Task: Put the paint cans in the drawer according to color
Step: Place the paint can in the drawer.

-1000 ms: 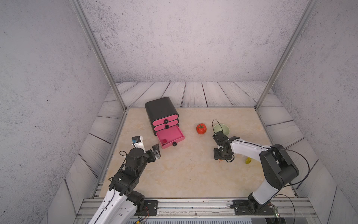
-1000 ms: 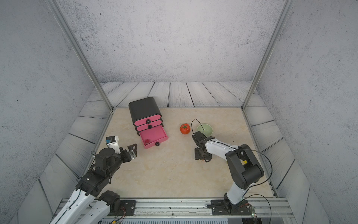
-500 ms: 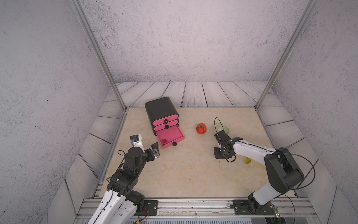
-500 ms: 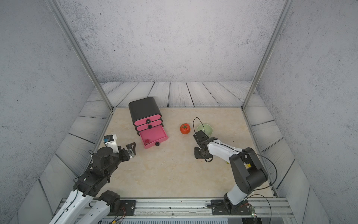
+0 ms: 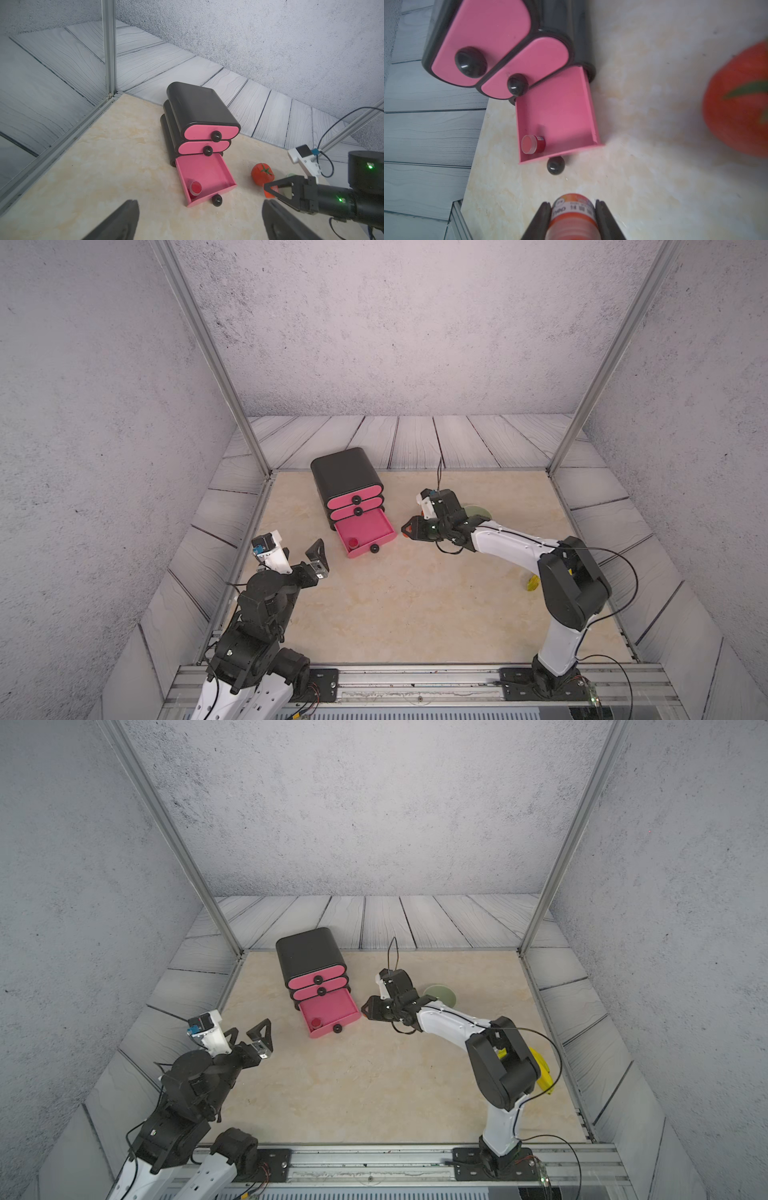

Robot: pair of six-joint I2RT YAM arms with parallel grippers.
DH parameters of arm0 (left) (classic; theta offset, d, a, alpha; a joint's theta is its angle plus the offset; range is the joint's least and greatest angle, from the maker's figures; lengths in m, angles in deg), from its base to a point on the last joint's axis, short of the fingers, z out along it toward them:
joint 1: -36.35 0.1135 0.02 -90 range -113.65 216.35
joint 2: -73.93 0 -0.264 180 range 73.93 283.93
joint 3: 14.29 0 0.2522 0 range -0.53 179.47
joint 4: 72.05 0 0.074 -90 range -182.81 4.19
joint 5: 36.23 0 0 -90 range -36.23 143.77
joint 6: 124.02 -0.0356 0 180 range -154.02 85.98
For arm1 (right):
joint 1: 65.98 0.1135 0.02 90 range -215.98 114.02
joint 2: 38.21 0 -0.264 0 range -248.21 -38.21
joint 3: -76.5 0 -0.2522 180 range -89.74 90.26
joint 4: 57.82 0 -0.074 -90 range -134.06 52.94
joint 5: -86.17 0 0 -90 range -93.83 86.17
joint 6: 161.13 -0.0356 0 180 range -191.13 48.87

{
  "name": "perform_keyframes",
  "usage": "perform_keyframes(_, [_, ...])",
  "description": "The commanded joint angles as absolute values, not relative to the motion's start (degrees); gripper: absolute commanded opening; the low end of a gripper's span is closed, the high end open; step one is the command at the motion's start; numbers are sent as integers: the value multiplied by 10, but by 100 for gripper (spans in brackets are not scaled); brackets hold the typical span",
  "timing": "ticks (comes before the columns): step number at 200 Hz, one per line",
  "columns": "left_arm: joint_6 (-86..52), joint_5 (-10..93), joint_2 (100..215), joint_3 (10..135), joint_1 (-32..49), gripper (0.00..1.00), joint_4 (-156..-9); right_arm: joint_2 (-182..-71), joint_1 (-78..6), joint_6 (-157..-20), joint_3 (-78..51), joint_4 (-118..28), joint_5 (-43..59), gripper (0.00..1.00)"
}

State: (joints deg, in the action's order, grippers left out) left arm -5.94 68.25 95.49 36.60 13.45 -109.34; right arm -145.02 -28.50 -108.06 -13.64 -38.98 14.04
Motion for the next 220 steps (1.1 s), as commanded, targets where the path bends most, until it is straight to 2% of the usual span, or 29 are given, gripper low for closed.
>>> perform_keyframes(1, [-77,690,966,372,135,99,-1105,-1520,-262,-1062,-51,-335,98,31])
perform_keyframes(101, [-97,673,966,398,135,99,-1161,-1723,-216,-1040,204,-229,-24,33])
perform_keyframes(115, [-103,670,963,399,135,99,-1165,-1745,-212,-1040,232,-207,-32,36])
perform_keyframes(132, [-109,670,963,402,135,98,-1169,-1756,-208,-1040,247,-201,-28,45])
perform_keyframes(150, [-113,661,970,408,135,98,-1169,-1741,-205,-1032,242,-211,-23,55])
perform_keyframes(162, [-114,651,975,410,135,98,-1163,-1721,-204,-1022,235,-219,-24,58])
perform_keyframes(194, [-103,590,988,403,135,99,-1125,-1615,-204,-985,162,-251,-31,56])
perform_keyframes(220, [-74,512,1008,382,135,100,-1076,-1454,-204,-952,-12,-315,-61,54])
